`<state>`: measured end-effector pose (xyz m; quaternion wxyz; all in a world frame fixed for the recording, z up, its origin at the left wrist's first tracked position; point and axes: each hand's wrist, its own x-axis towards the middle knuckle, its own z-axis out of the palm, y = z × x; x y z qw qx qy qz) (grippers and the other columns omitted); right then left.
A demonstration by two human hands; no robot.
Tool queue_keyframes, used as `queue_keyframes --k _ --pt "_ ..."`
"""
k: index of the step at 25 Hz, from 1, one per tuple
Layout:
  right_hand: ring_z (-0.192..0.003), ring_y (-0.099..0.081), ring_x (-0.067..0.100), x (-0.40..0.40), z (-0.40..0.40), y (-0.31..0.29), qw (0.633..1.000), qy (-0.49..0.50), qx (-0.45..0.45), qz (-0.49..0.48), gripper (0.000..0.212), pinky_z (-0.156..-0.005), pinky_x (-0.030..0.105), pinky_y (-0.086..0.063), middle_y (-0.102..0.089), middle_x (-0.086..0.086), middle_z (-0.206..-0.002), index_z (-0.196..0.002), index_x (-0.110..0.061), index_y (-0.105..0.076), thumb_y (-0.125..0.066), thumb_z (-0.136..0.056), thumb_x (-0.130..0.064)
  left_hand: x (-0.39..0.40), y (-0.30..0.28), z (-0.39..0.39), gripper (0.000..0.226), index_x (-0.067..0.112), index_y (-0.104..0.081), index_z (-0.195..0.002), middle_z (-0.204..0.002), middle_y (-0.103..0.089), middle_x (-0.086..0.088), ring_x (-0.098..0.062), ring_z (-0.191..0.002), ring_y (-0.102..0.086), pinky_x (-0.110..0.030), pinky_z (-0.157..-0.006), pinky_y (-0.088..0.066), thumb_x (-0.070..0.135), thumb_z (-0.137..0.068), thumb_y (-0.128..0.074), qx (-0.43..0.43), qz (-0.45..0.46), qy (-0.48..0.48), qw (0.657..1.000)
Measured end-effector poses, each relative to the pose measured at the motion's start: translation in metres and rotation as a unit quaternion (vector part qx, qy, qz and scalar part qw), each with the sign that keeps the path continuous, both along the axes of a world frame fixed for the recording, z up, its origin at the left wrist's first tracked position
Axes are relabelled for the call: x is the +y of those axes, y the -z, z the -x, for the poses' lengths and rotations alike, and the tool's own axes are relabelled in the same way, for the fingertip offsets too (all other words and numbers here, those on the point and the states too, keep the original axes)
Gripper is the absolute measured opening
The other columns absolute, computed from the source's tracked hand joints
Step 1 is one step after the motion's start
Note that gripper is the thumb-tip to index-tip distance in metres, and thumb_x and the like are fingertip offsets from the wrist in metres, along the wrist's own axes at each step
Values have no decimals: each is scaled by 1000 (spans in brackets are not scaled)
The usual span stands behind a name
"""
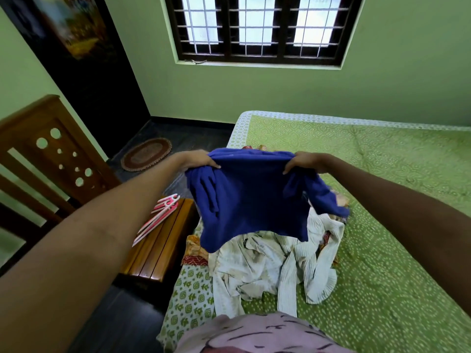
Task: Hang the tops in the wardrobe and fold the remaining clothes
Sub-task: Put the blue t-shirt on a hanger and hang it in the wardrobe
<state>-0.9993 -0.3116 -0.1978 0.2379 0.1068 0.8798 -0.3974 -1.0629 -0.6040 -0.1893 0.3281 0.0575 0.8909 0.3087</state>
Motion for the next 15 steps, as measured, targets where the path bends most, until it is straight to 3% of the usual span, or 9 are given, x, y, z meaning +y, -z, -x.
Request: queue_keyframes --k 3,6,8,10,11,13,15 --pt "-53 -65 19 -6 -19 24 992 -54 -115 20 22 -51 23 -52 -70 7 -65 -87 -3 -63 -69 -67 -11 -9 8 -19 34 5 -55 -111 -105 -65 -16 -27 -90 -64 -35 -72 -57 27 -86 -65 -218 149 48 963" --pt "-73 -69 24 -5 -26 45 961 -111 -253 2 45 -66 30 -56 -73 12 -86 -101 -2 -63 -69 -58 -14 -12 27 -34 41 3 -55 -116 -103 -64 -13 -25 -91 -64 -33 -68 -56 25 -84 -66 -292 201 72 932" --pt "-75 -71 24 -2 -31 49 925 -132 -354 33 43 -66 31 -57 -73 12 -87 -101 -3 -63 -72 -59 -10 -13 37 -41 32 5 -57 -112 -100 -66 -11 -24 -87 -65 -34 -70 -58 22 -86 -63 -326 203 81 920" --pt "-74 -71 24 3 -29 57 898 -143 -413 52 57 -64 34 -58 -73 13 -85 -100 -1 -65 -86 -47 -9 -15 46 -49 20 5 -60 -102 -93 -70 -11 -24 -84 -65 -35 -78 -56 20 -89 -57 -368 178 81 909" --pt "-75 -71 24 4 -28 64 892 -142 -427 51 62 -67 36 -59 -73 14 -86 -100 -1 -65 -88 -44 -11 -16 51 -56 19 4 -62 -98 -88 -71 -11 -24 -81 -66 -34 -76 -55 21 -91 -55 -380 154 64 910" --pt "-83 -70 25 2 -29 85 899 -143 -414 12 49 -78 37 -57 -73 12 -90 -103 -2 -65 -83 -61 -17 -19 70 -67 25 6 -64 -94 -83 -73 -10 -23 -75 -68 -33 -72 -55 29 -91 -56 -378 73 -21 923" --pt "-86 -66 25 0 -32 117 946 -125 -291 -70 36 -74 31 -56 -71 10 -89 -102 0 -65 -76 -73 -16 -23 107 -78 32 6 -63 -99 -87 -71 -7 -21 -79 -66 -29 -73 -54 36 -90 -58 -294 -7 -112 949"
